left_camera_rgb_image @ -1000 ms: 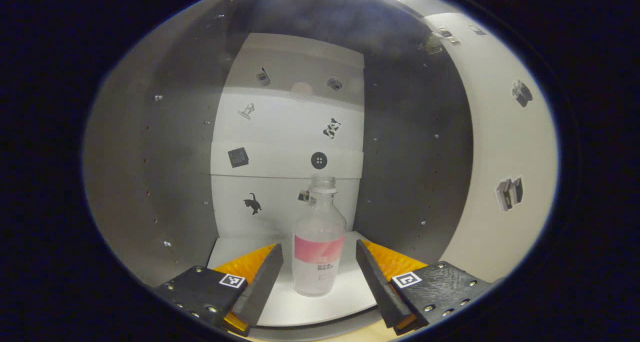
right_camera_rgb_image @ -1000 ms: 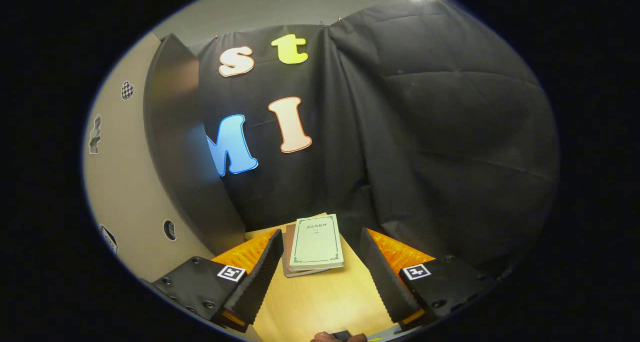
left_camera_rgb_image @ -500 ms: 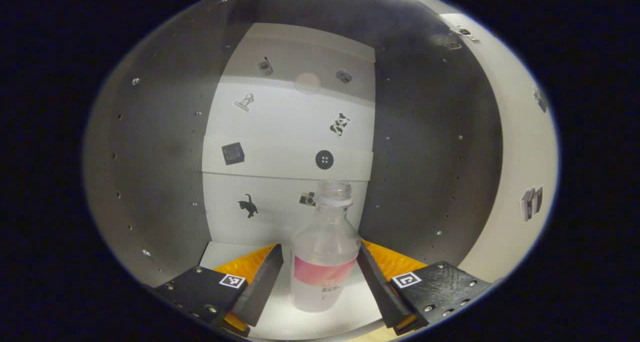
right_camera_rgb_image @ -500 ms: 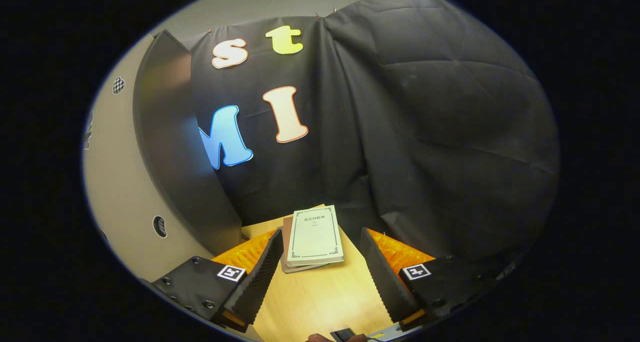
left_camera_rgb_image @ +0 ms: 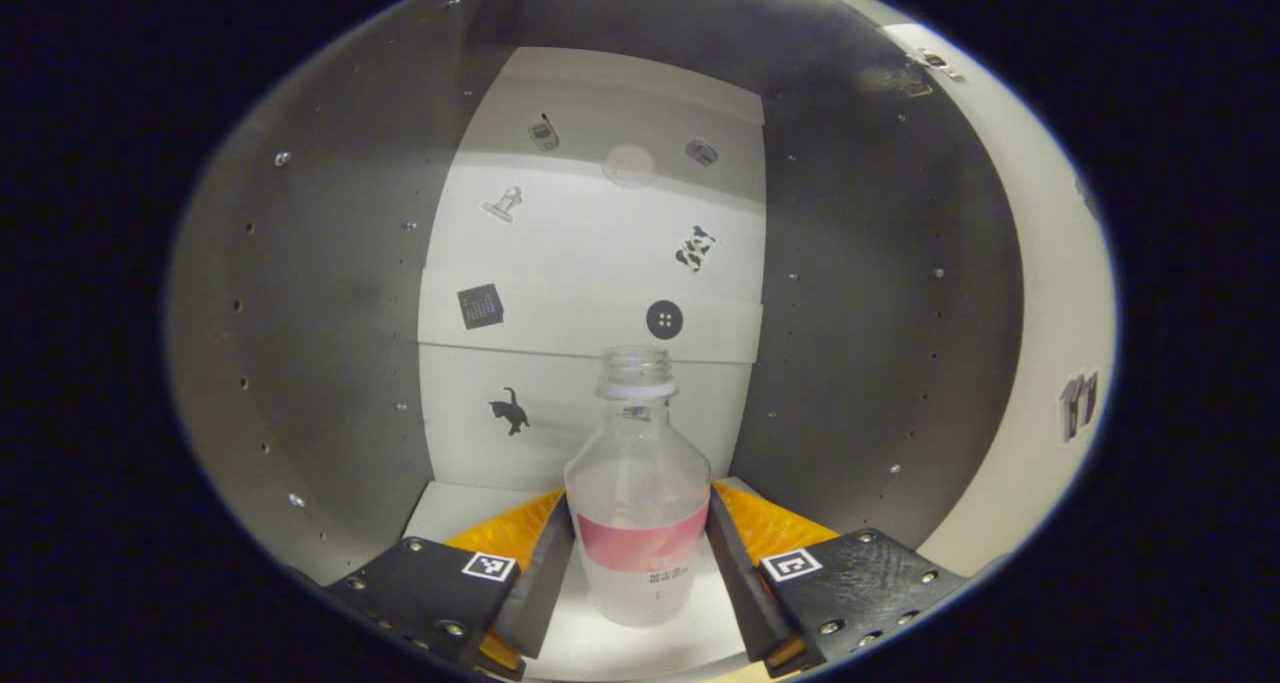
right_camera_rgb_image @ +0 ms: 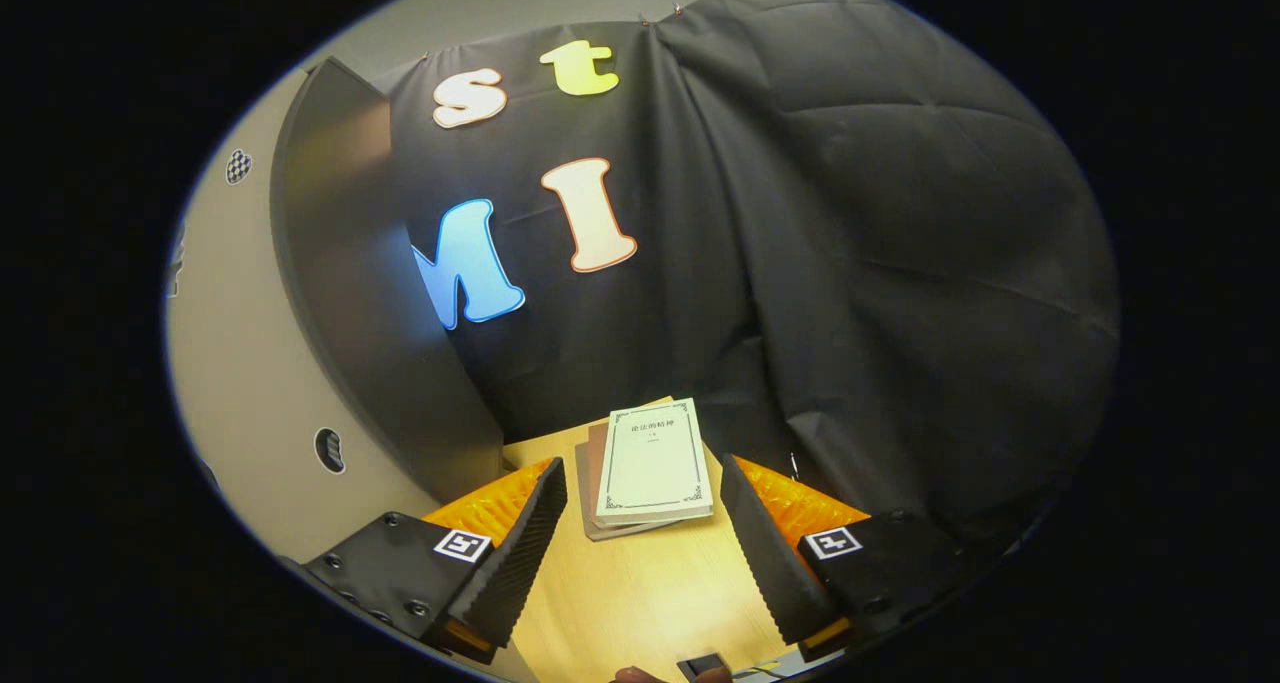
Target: Open the cabinet door with the right hand, grasp the bottle in the cabinet with the left hand and place it on the coaster, then close the cabinet door with the right hand.
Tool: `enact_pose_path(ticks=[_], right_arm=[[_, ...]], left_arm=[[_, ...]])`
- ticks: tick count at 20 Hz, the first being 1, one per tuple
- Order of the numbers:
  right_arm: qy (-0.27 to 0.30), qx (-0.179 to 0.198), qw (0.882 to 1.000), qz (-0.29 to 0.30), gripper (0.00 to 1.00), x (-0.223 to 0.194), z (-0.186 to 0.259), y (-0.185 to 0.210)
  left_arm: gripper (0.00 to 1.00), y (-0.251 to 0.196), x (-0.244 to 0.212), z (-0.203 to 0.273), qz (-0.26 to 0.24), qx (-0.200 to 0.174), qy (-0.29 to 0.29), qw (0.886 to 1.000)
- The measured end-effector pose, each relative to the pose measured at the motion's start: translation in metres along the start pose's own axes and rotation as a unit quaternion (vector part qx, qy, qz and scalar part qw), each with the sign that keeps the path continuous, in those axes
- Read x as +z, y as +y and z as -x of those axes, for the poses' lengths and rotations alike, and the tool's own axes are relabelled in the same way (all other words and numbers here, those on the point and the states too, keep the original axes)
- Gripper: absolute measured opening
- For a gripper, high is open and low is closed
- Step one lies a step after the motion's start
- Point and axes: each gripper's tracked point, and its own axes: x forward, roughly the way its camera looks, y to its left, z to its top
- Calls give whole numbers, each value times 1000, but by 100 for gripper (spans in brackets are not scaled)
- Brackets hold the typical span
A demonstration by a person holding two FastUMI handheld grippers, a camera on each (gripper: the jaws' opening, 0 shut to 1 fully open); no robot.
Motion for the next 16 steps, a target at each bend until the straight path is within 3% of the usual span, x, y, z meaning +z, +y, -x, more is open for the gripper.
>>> enact_pose_path(ticks=[7, 13, 16], right_arm=[[0, 30, 999, -12, 98, 5, -7, 9], [-1, 67, 997, -45, 98, 7, -13, 27], [-13, 67, 997, -32, 98, 8, -16, 34]], left_arm=[[72, -11, 29, 43, -48, -4, -43, 998], [71, -19, 49, 103, -78, -14, -48, 996], [70, -11, 54, 135, -94, -10, -42, 995]])
